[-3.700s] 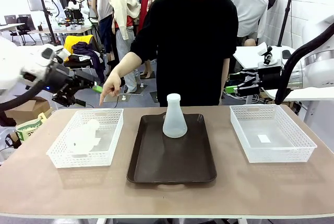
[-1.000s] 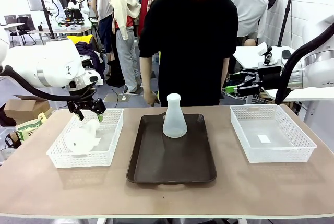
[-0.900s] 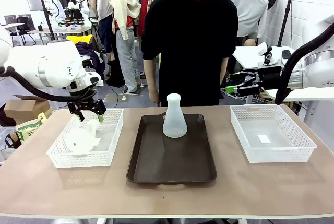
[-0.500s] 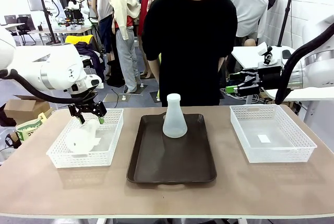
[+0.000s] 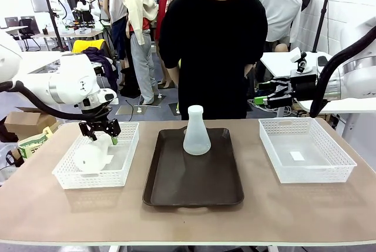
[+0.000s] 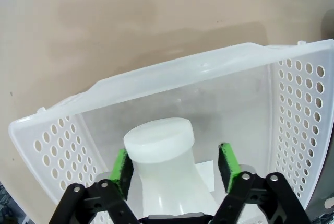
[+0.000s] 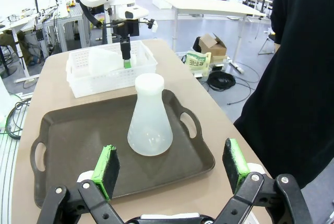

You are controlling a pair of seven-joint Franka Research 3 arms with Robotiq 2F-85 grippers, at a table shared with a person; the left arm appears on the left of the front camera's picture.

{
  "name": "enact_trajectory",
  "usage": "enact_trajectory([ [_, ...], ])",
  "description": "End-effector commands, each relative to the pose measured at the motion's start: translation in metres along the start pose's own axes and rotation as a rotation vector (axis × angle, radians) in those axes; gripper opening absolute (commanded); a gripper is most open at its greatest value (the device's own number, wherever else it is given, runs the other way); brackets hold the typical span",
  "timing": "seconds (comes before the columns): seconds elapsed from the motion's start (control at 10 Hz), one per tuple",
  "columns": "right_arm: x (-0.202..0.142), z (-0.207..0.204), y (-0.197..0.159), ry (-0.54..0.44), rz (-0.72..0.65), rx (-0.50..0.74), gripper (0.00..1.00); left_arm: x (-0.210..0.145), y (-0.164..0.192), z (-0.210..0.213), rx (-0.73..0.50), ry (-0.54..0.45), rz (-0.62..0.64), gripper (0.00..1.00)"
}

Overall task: Prepare the laboratory tools.
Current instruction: Pick up the Big flask that the person points to.

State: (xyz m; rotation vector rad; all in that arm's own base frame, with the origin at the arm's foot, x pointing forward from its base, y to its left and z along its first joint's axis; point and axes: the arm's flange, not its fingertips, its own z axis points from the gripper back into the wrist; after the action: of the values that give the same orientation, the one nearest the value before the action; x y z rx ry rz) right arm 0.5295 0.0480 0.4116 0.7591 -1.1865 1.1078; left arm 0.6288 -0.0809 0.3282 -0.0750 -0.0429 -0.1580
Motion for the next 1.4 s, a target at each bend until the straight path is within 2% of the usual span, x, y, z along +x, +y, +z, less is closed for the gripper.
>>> enact_trajectory([
  [0.0, 0.0, 0.001, 0.002, 0.011, -0.002, 0.006, 1.0, 0.008, -0.004, 0.003, 0.012, 0.014, -0.004, 0.48],
  [0.2, 0.0, 0.001, 0.002, 0.011, -0.002, 0.006, 1.0, 0.01, -0.007, 0.002, 0.021, 0.015, -0.002, 0.12],
  [0.3, 0.0, 0.001, 0.002, 0.011, -0.002, 0.006, 1.0, 0.011, -0.008, 0.001, 0.025, 0.015, 0.0, 0.0],
  [0.8, 0.0, 0.001, 0.002, 0.011, -0.002, 0.006, 1.0, 0.011, -0.014, 0.003, 0.015, 0.01, 0.006, 0.0],
  [0.9, 0.0, 0.001, 0.002, 0.011, -0.002, 0.006, 1.0, 0.006, -0.013, 0.003, -0.009, 0.068, 0.039, 0.0],
  [1.0, 0.0, 0.001, 0.002, 0.011, -0.002, 0.006, 1.0, 0.006, -0.01, 0.0, 0.01, 0.003, -0.014, 0.0],
  [1.3, 0.0, 0.001, 0.002, 0.011, -0.002, 0.006, 1.0, 0.006, -0.01, 0.0, 0.01, 0.003, -0.014, 0.0],
])
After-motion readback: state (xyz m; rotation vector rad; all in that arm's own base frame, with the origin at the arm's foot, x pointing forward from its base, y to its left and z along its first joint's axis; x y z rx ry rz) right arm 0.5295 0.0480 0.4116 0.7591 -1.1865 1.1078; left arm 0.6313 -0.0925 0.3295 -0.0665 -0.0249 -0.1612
